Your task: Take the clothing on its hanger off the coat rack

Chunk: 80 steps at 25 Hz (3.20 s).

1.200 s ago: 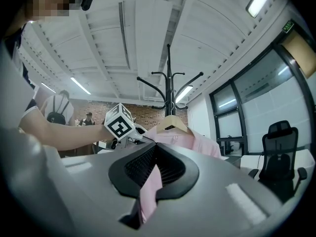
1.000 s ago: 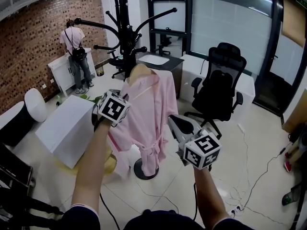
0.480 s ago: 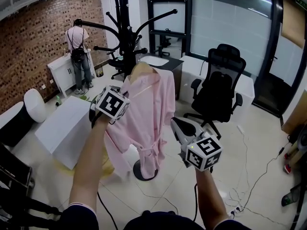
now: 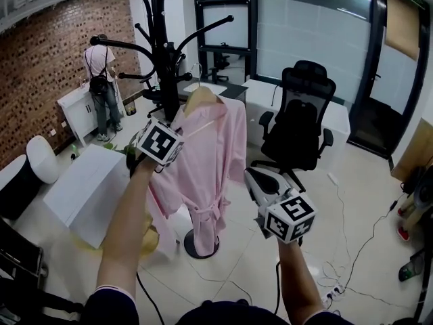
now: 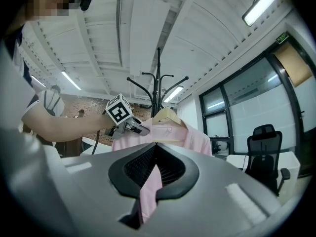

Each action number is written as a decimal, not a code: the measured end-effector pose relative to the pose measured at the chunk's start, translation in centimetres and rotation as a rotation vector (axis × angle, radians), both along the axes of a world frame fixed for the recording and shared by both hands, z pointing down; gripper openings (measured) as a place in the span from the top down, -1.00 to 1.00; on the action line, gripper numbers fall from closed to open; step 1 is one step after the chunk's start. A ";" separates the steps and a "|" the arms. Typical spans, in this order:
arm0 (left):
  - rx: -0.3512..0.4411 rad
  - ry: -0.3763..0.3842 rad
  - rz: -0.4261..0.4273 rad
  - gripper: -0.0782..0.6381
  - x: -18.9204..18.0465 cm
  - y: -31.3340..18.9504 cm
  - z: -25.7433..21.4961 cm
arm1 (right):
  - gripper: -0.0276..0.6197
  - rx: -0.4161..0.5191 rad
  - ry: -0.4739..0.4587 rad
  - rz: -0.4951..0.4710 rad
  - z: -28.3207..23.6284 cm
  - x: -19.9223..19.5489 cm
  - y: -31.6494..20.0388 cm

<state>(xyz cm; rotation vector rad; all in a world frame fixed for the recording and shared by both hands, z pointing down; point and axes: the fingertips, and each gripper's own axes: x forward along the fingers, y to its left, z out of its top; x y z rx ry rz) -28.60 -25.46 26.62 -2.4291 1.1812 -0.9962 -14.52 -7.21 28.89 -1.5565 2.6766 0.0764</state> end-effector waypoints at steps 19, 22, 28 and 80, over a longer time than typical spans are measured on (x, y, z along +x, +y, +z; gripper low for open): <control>-0.024 0.018 0.197 0.68 15.7 3.4 3.5 | 0.91 -0.017 -0.007 0.161 1.3 11.6 4.0; -0.034 0.011 0.195 0.68 18.0 4.1 3.8 | 0.91 -0.016 -0.004 0.173 1.1 13.9 4.8; -0.037 0.024 0.215 0.68 22.6 5.3 4.3 | 0.91 -0.011 0.004 0.193 1.2 18.3 6.3; -0.016 0.057 0.449 0.68 62.5 -32.6 2.7 | 0.91 -0.047 0.039 0.356 2.9 55.2 -32.3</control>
